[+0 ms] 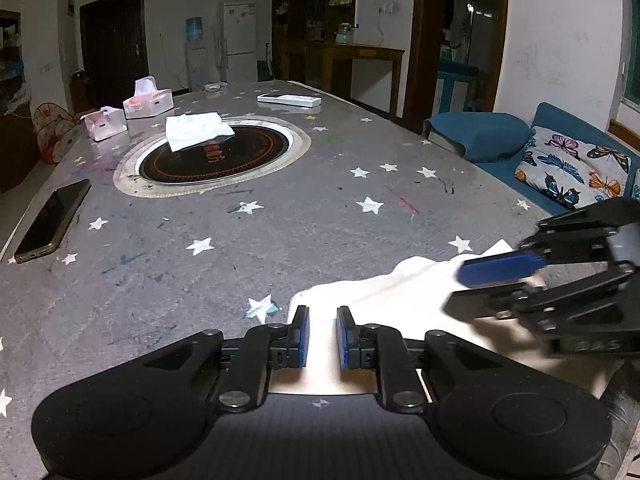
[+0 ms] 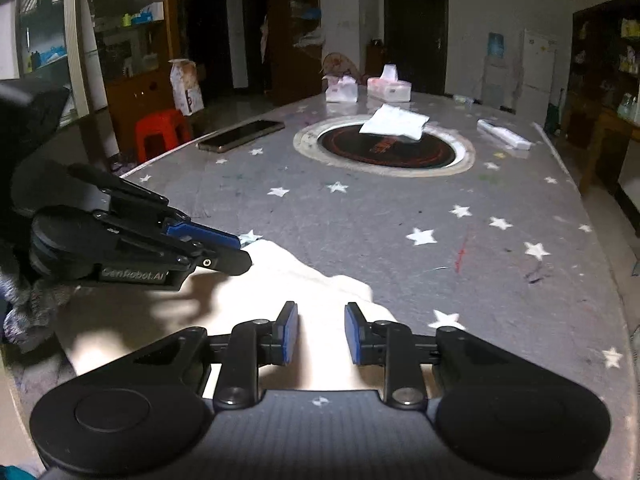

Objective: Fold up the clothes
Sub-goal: 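Lay the folded hem down and open both grippers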

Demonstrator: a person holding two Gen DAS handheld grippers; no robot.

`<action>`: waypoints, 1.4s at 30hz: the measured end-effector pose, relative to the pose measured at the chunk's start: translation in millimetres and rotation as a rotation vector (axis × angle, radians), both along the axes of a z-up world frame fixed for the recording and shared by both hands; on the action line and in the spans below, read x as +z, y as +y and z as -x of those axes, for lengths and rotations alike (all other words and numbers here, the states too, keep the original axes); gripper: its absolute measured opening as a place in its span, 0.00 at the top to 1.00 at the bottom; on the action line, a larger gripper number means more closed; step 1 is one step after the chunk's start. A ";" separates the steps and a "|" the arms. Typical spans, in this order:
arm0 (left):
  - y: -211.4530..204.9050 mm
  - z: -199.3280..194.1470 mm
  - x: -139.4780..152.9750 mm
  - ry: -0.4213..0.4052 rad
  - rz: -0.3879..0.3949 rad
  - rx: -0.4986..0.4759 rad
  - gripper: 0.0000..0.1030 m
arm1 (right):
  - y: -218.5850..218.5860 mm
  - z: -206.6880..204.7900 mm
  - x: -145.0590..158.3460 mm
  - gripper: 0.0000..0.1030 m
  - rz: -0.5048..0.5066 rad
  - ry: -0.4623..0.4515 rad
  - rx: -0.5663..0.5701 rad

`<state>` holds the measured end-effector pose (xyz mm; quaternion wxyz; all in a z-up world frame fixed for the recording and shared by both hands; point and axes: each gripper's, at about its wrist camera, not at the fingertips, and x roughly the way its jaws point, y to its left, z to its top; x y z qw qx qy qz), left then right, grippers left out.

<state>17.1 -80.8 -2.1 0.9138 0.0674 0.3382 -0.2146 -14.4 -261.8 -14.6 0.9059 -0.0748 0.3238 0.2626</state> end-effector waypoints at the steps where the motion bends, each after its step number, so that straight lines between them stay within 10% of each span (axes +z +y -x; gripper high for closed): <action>1: -0.4 0.0 -0.5 -0.002 0.000 0.002 0.83 | -3.9 2.4 0.3 0.76 0.003 0.001 -0.005; 17: 1.2 52.7 20.9 -0.082 0.032 -0.036 0.82 | -47.2 17.9 -2.2 0.76 -0.018 -0.008 -0.098; 28: 18.3 96.1 13.0 -0.054 0.066 -0.009 0.81 | -29.6 82.5 15.1 0.76 0.035 -0.106 0.083; 42: 39.1 99.0 -0.1 -0.025 0.060 0.062 0.79 | -62.8 91.6 11.5 0.76 -0.070 -0.007 -0.021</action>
